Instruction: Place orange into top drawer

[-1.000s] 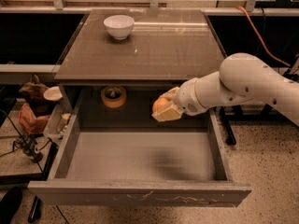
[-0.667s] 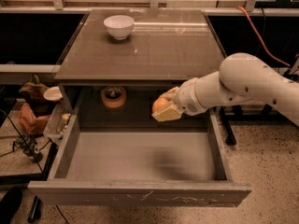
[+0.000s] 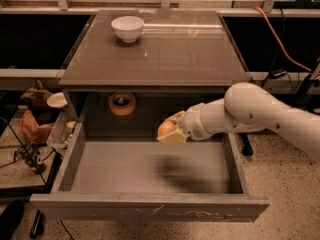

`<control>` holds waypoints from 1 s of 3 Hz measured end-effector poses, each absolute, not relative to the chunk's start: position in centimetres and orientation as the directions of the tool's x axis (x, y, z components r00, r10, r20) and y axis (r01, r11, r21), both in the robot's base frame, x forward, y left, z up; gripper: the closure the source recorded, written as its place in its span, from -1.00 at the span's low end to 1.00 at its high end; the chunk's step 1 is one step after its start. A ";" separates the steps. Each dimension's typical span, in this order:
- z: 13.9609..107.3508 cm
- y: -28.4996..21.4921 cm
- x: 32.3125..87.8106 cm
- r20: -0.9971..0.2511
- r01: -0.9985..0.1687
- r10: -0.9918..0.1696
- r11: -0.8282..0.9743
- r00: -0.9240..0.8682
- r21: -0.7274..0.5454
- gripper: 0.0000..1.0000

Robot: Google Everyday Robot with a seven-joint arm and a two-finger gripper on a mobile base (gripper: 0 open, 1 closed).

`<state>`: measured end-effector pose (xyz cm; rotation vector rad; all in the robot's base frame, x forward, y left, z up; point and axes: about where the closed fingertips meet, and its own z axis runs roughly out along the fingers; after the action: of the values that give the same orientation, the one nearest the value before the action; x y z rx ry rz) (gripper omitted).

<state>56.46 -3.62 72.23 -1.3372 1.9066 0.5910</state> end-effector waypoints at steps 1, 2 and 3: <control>69.1 -2.4 55.9 -0.772 -0.930 -0.599 0.367 -0.212 -0.030 1.00; 67.2 -1.4 55.6 -0.756 -0.925 -0.622 0.376 -0.202 -0.062 1.00; 65.1 -1.3 55.6 -0.713 -0.917 -0.668 0.389 -0.213 -0.091 1.00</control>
Offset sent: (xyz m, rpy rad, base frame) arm -0.0112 0.0302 -0.0723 -0.0768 -0.0490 -0.0446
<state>55.60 -1.26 65.10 -1.3562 1.9657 0.4647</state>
